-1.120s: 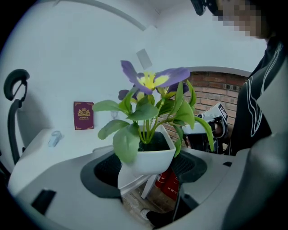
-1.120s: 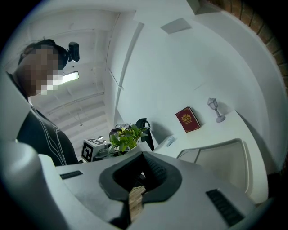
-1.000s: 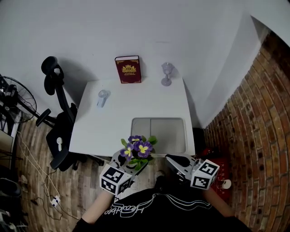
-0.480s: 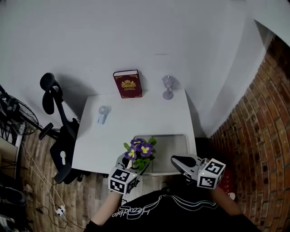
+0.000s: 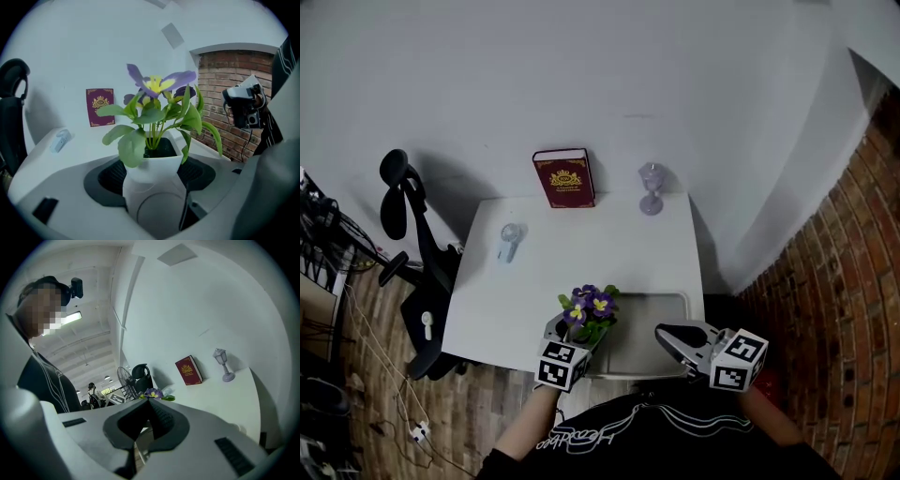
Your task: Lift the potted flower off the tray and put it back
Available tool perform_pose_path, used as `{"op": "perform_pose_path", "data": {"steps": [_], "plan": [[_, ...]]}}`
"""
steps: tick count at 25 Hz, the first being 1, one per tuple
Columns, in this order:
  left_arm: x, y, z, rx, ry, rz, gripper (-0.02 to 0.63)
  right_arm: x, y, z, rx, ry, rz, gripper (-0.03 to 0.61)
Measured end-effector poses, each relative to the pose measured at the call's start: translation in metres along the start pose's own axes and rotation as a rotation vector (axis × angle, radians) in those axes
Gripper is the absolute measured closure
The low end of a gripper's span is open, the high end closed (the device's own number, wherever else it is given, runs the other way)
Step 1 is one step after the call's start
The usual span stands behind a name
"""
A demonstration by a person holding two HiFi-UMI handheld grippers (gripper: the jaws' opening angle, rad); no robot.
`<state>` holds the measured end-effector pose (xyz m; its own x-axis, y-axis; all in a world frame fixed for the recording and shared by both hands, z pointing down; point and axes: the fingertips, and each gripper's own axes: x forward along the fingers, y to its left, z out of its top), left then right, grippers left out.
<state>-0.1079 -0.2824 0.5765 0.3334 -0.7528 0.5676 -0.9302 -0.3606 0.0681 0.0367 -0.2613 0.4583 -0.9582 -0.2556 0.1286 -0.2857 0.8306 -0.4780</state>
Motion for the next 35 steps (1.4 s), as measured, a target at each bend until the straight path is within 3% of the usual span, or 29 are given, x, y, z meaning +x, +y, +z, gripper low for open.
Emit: {"op": "perform_pose_path", "data": {"steps": [12, 20, 35], "plan": [[0.031, 0.017, -0.024, -0.019, 0.068, 0.052, 0.265, 0.002, -0.019, -0.008, 0.009, 0.044, 0.007, 0.577], [0.034, 0.020, -0.026, 0.046, 0.085, 0.095, 0.265, 0.003, -0.023, -0.012, 0.015, 0.074, -0.017, 0.577], [-0.010, 0.013, -0.038, 0.003, 0.103, -0.006, 0.262, 0.016, 0.027, -0.026, -0.018, 0.081, -0.022, 0.577]]}}
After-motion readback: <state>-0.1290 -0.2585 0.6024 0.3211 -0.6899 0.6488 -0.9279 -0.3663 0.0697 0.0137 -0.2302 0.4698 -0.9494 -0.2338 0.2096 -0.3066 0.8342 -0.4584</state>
